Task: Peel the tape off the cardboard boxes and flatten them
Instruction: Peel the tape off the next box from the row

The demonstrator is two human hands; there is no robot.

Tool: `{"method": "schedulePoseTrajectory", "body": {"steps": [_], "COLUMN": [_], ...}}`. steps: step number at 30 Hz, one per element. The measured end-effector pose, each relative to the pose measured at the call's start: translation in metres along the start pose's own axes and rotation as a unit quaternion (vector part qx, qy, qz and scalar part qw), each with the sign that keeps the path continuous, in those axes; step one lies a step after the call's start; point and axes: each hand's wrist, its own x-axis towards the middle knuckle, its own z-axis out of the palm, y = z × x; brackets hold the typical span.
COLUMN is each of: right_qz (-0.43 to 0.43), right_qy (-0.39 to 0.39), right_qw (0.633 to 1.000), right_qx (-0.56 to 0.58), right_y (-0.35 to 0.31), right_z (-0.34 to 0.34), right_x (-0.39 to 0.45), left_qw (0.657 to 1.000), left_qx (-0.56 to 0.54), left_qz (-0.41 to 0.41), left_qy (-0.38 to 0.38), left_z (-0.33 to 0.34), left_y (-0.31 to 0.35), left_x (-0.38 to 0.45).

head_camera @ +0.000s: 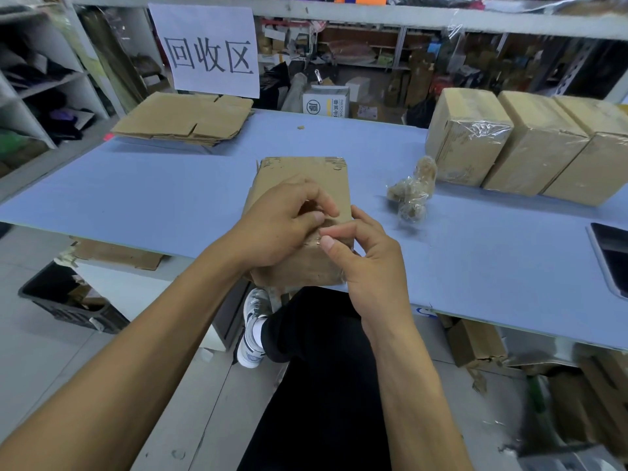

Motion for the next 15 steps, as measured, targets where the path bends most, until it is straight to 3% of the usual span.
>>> {"method": "schedulePoseTrajectory", "body": {"steps": [5, 15], "right_qz": [0.009, 0.049], "right_qy": [-0.002, -0.054], "right_qw": [1.0, 0.993], "right_qx": [-0.007, 0.095], "right_y": [-0.005, -0.008], "right_z": [0.002, -0.01], "right_x": [0.002, 0.002], "left_qw": [0.998, 0.999], "left_qx": [0.006, -0.012], "left_qz": [0.02, 0.01], "left_qy": [-0.056, -0.039], "left_z": [-0.012, -0.012], "left_y": [0.001, -0.001], "left_x": [0.0, -0.001]}}
